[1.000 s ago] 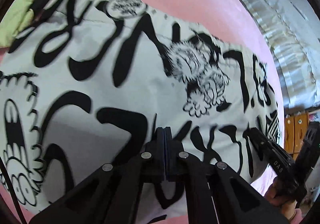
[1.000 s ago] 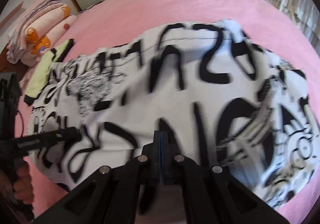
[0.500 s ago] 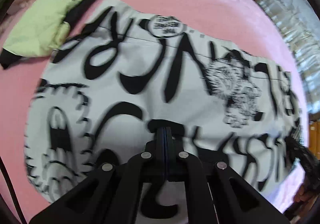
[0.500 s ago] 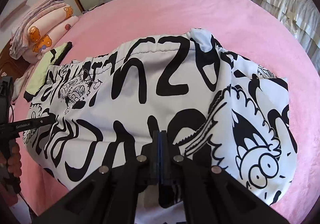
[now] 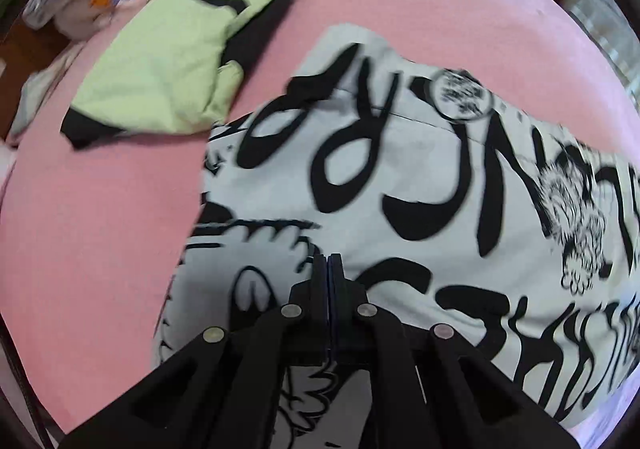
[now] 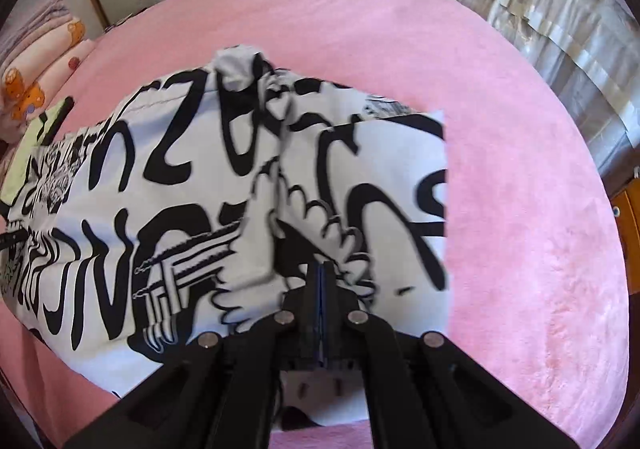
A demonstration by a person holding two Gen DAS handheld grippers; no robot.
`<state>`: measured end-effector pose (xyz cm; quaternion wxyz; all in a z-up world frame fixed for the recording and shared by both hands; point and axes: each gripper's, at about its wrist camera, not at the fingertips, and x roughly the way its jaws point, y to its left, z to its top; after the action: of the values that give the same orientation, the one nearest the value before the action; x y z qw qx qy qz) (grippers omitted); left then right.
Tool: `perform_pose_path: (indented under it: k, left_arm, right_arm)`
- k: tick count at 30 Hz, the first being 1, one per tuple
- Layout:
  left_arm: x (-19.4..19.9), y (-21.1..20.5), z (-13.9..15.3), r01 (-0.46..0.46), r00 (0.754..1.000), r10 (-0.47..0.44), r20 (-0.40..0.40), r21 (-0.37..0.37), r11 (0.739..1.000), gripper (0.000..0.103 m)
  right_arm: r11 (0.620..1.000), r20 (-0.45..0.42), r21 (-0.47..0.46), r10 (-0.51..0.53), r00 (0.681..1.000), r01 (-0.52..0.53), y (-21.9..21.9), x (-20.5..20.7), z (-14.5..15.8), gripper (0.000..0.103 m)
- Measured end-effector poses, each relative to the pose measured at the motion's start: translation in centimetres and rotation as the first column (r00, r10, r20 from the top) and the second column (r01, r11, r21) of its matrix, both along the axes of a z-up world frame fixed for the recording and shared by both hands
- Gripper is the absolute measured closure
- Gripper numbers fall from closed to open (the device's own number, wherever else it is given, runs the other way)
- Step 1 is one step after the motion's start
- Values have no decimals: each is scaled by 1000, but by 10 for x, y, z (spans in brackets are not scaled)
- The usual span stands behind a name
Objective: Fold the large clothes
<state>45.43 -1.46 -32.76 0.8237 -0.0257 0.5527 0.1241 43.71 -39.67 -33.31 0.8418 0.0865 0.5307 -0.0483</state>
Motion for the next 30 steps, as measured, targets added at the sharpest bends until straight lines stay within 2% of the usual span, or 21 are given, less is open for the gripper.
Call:
perform_pose_path:
  k: [4,7,9,11,13,17,20,22,24,28,30]
  left_arm:
    - [3,8,18,-8,1000,8,11,17,1000,98]
    - [7,1,30,34,999,-33,14,-70,997,89]
    - [13,-13,34,79,997,-77,23,-122,989,84]
    - [20,-29,34,140,990,-134,46,-144,980,84]
    - [30,-45,32,195,980,-186,63,-166,967,84]
    - [54,-66,24,251,968,-242,69,-220,943,84]
    - [69,-79,20,278,960,-271,66,-175,945,83]
    - [78,-80,18,277,961,-267,77,-166,947,83]
    - [90,-69,13,251,967,-242,75,-175,952,83]
    - [107,-32,3,209,977,-200,68,-175,962,83]
    - [108,-27,0,192,981,-185,66,-124,974,83]
  right_arm:
    - [998,-6,-53,-18,1000,18,-4,7,22,103]
    - [999,43,-20,-37,998,38,-1,17,46,103]
    - [1000,90,1,-15,996,15,14,31,54,103]
    - [999,139,48,16,990,-23,32,45,58,103]
    - [993,162,97,56,985,-72,53,64,55,103]
    - [975,183,138,146,972,-173,105,100,43,103]
    - [955,195,177,204,959,-239,132,118,32,103]
    - [954,163,126,250,954,-272,148,131,20,103]
    - [962,119,64,256,959,-264,149,137,3,103]
    - [975,94,153,149,984,-162,109,150,-15,103]
    - [987,80,107,116,990,-124,97,151,-12,103]
